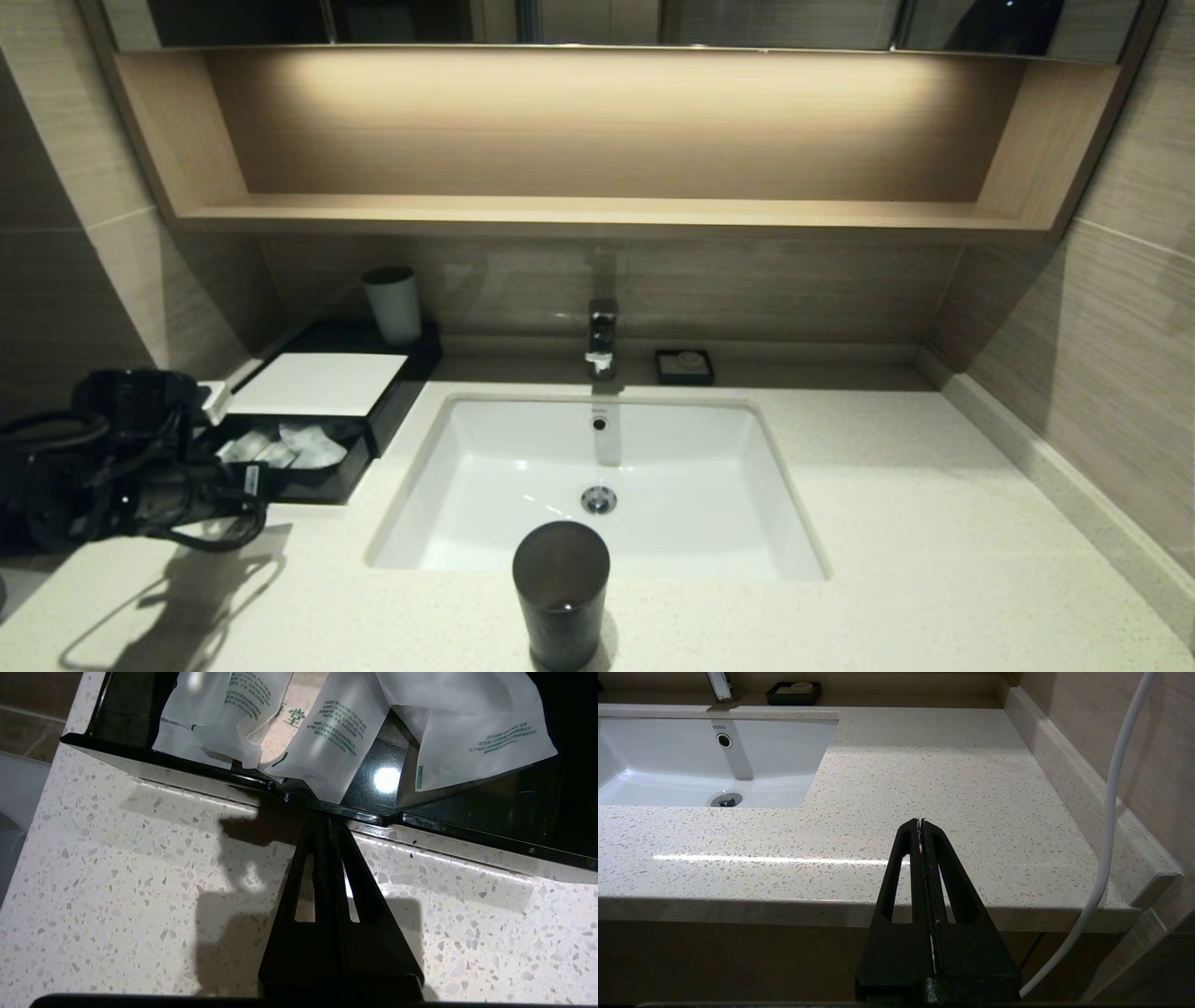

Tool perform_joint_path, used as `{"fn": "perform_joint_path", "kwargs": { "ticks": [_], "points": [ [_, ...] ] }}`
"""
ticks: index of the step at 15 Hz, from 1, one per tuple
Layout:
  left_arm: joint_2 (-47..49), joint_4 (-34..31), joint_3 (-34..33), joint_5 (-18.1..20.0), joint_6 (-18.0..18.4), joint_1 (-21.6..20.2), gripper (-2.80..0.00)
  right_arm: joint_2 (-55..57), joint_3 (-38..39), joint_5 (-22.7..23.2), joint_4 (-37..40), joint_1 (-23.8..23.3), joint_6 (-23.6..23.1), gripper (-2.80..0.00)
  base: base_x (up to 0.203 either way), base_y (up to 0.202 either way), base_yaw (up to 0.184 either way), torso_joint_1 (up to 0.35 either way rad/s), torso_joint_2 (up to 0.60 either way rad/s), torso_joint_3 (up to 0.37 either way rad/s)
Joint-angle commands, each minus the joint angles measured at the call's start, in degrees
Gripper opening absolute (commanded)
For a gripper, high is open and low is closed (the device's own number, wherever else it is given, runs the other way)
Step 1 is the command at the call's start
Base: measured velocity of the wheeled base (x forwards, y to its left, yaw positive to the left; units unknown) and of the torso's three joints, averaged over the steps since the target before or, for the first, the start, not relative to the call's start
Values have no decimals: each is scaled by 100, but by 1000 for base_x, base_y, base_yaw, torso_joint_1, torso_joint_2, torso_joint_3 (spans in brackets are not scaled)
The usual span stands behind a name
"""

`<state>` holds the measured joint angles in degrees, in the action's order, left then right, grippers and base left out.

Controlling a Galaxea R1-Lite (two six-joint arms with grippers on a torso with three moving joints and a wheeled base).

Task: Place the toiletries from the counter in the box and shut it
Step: Close the drawer

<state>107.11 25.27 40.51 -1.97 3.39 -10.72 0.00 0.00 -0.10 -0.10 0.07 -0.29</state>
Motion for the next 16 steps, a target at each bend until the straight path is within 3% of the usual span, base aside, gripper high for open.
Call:
{"fn": "perform_joint_path", "kwargs": {
  "ticks": [1,16],
  "points": [
    [103,115,1,-14,4,40,-280,0,9,1,1,1,-6,-280,0,0,0,0,0,0],
    [316,337,308,13,-128,158,-280,0,9,1,1,1,-6,-280,0,0,0,0,0,0]
  ]
}}
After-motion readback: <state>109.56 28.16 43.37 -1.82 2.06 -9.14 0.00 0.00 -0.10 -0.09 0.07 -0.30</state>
